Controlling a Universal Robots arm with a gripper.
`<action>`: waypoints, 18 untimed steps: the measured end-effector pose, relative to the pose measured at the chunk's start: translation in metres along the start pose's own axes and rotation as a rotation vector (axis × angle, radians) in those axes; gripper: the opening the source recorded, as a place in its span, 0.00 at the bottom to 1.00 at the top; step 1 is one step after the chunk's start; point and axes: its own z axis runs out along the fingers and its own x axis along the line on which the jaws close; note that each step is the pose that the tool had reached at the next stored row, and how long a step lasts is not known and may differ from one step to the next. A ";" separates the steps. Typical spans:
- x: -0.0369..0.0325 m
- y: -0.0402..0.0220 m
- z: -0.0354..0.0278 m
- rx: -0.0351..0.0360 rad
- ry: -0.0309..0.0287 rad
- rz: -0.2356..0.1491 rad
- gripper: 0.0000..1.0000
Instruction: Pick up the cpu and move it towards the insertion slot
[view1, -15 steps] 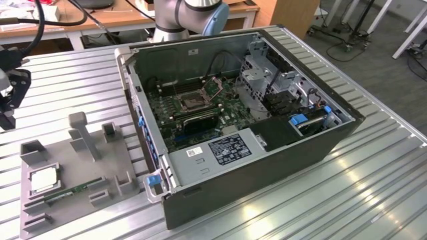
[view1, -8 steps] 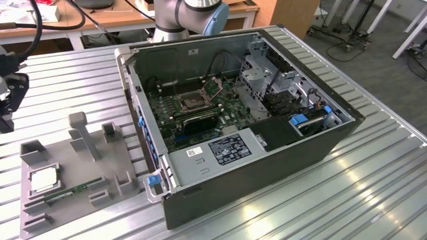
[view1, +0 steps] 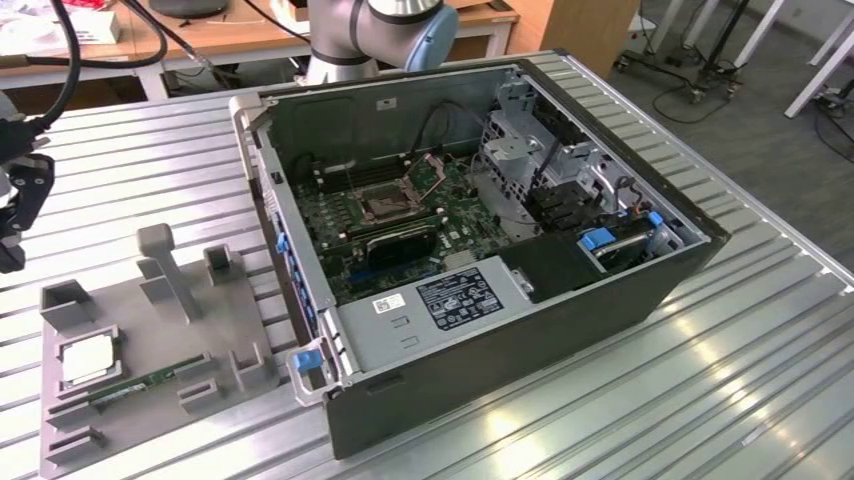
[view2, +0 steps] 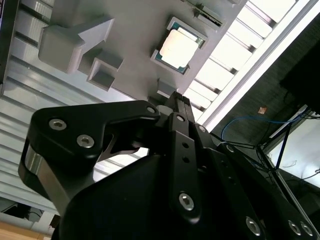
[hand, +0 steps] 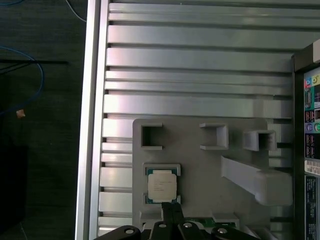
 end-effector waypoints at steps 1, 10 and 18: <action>0.0000 0.0000 0.0000 0.0000 0.0001 0.000 0.11; 0.0001 -0.0001 0.0036 0.0000 -0.0001 0.000 0.11; 0.0001 -0.0004 0.0126 0.0000 -0.0001 0.000 0.11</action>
